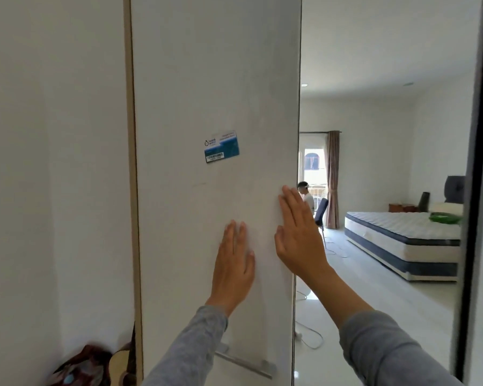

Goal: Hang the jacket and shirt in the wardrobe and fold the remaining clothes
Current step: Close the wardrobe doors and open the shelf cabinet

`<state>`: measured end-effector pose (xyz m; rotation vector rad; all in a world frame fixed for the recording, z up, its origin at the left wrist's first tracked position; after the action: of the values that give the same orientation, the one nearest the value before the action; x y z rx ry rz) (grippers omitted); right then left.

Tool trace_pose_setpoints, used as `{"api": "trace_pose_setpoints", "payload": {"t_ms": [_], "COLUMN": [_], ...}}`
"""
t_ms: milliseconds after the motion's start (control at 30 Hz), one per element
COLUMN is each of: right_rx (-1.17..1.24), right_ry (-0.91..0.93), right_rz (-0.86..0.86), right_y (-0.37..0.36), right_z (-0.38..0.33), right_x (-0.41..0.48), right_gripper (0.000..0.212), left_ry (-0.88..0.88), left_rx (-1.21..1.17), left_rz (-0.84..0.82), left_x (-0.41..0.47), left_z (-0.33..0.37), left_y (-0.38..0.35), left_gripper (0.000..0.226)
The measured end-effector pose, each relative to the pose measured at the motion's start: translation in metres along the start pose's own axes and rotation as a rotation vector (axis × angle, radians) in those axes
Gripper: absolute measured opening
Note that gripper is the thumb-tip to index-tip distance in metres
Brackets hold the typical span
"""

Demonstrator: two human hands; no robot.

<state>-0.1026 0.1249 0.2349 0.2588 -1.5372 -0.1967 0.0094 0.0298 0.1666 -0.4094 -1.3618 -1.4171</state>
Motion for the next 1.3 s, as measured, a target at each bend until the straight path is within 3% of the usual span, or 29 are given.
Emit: {"api": "trace_pose_setpoints", "payload": {"t_ms": [200,800,1300], "right_rx": [-0.103,-0.143,-0.202], "right_ry": [-0.065,-0.105,-0.050], "right_rz": [-0.045,0.002,0.139], "right_y": [-0.041,-0.123,-0.142], "right_z": [0.039,0.099,0.107], "right_x": [-0.004,-0.007,-0.006], "right_gripper": [0.063,0.062,0.061], "left_ry": [-0.046,-0.156,-0.200], "left_rx": [0.175,0.385,0.393], "left_rz": [0.035,0.075,0.310], "left_x": [0.026,0.055,0.061], "left_z": [-0.021,-0.076,-0.092], "left_y": [-0.032,-0.106,-0.130], "left_gripper": [0.059,0.059,0.059]}}
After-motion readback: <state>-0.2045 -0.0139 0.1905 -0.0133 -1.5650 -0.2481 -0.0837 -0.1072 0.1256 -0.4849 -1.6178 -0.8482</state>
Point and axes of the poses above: each hand's wrist, its own x-axis towards the middle knuckle, its own y-axis out of the back of the hand, z = x × y, the point moved 3 cm from there along x, towards the middle knuckle, and after that the axes turned 2 degrees about x, right-handed, at the moved point
